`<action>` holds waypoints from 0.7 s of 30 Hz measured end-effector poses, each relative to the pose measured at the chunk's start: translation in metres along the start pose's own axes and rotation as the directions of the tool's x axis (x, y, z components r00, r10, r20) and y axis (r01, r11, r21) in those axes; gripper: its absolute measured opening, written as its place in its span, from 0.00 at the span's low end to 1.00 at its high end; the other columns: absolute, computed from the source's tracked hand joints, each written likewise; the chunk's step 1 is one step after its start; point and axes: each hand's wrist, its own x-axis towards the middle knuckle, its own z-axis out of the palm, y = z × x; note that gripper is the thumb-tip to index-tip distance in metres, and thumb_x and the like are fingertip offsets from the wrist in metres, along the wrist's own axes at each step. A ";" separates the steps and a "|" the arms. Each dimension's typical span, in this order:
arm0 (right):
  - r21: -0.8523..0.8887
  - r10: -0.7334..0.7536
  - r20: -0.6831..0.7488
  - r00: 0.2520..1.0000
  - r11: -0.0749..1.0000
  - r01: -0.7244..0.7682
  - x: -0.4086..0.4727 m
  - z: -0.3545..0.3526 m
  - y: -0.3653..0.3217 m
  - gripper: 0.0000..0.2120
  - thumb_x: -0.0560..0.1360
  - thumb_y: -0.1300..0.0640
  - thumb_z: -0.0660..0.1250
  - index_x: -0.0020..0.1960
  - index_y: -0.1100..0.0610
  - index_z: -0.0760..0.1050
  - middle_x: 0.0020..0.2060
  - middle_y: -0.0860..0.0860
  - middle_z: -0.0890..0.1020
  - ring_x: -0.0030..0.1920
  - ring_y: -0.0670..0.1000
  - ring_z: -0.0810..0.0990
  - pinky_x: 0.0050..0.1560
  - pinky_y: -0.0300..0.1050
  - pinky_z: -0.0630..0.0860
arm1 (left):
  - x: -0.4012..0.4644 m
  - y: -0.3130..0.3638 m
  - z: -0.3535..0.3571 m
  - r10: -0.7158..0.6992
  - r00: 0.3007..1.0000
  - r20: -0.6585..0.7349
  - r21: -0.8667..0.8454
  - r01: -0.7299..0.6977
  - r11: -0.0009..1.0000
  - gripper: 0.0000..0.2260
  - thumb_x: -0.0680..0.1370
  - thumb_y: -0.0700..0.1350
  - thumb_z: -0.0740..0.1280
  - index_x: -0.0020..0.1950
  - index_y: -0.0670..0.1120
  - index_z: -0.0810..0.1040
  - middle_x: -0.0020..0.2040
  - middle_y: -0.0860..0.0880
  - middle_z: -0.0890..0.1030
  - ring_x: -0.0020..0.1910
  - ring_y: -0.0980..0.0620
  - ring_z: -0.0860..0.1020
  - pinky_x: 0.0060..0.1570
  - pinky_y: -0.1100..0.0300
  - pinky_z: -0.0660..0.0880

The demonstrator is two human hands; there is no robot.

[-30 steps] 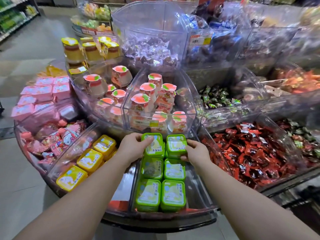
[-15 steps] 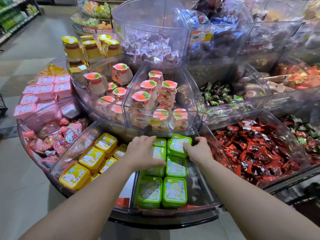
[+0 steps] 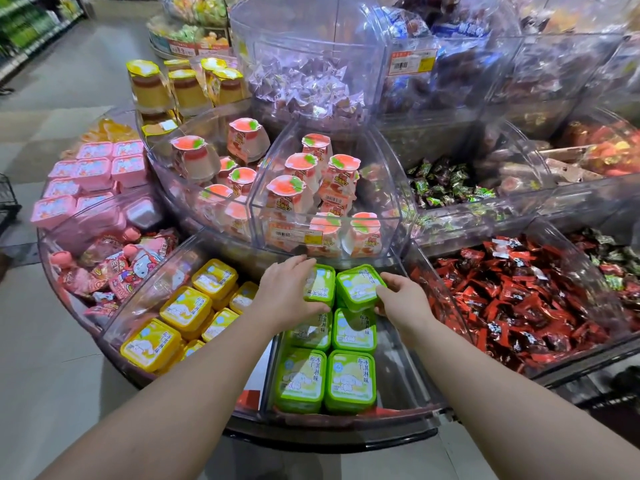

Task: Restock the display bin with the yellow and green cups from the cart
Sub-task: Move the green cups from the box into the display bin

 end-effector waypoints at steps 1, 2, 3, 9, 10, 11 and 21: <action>0.018 0.017 -0.010 1.000 1.000 -0.017 0.001 0.000 0.001 0.18 0.77 0.61 0.64 0.66 0.57 0.73 0.57 0.51 0.81 0.44 0.50 0.83 0.49 0.50 0.82 | 0.000 -0.001 0.002 -0.005 1.000 -0.024 0.012 0.005 1.000 0.43 0.67 0.64 0.72 0.76 0.50 0.59 0.76 0.51 0.61 0.75 0.50 0.59 0.73 0.52 0.55; 0.039 0.023 -0.020 1.000 0.999 -0.023 0.002 0.000 0.002 0.19 0.77 0.63 0.64 0.67 0.58 0.72 0.56 0.52 0.80 0.41 0.49 0.83 0.47 0.48 0.82 | 0.001 -0.001 0.004 -0.017 0.999 -0.043 0.006 0.017 1.000 0.44 0.67 0.64 0.72 0.76 0.51 0.59 0.76 0.51 0.62 0.74 0.51 0.60 0.73 0.52 0.55; 0.064 0.022 -0.021 1.000 0.998 -0.021 0.002 0.001 0.002 0.18 0.77 0.64 0.63 0.66 0.59 0.73 0.54 0.51 0.81 0.40 0.49 0.82 0.46 0.47 0.82 | 0.002 -0.001 0.006 -0.031 0.998 -0.058 -0.013 0.031 0.999 0.44 0.66 0.64 0.73 0.76 0.51 0.59 0.75 0.51 0.63 0.74 0.50 0.60 0.73 0.52 0.56; 0.143 0.041 0.000 0.999 0.989 -0.041 -0.003 0.008 -0.002 0.13 0.75 0.70 0.61 0.53 0.57 0.79 0.45 0.51 0.84 0.33 0.46 0.79 0.33 0.38 0.78 | 0.010 0.001 0.011 -0.064 0.993 -0.097 -0.080 0.057 0.995 0.45 0.65 0.63 0.74 0.76 0.48 0.60 0.73 0.49 0.66 0.72 0.48 0.63 0.72 0.50 0.60; 0.151 0.040 0.000 0.999 0.988 -0.040 -0.003 0.006 -0.004 0.14 0.74 0.71 0.61 0.53 0.58 0.80 0.44 0.53 0.84 0.31 0.46 0.78 0.31 0.38 0.77 | 0.011 0.000 0.011 -0.060 0.994 -0.095 -0.076 0.053 0.996 0.45 0.65 0.63 0.75 0.76 0.48 0.60 0.73 0.49 0.66 0.72 0.48 0.63 0.72 0.50 0.61; 0.151 0.038 -0.013 0.999 0.988 -0.036 0.000 0.005 -0.004 0.16 0.73 0.71 0.61 0.54 0.58 0.80 0.45 0.53 0.84 0.32 0.46 0.79 0.32 0.40 0.78 | 0.011 -0.001 0.011 -0.057 0.994 -0.091 -0.072 0.051 0.996 0.45 0.65 0.62 0.75 0.76 0.48 0.60 0.73 0.49 0.66 0.72 0.48 0.63 0.72 0.51 0.60; -0.087 -0.010 -0.012 1.000 0.996 0.009 0.007 0.004 -0.002 0.14 0.71 0.61 0.61 0.45 0.46 0.83 0.41 0.50 0.86 0.41 0.54 0.83 0.49 0.59 0.81 | 0.013 -0.006 0.013 -0.044 0.995 -0.085 -0.042 0.041 0.998 0.45 0.66 0.64 0.73 0.76 0.49 0.60 0.73 0.48 0.65 0.72 0.48 0.62 0.72 0.52 0.59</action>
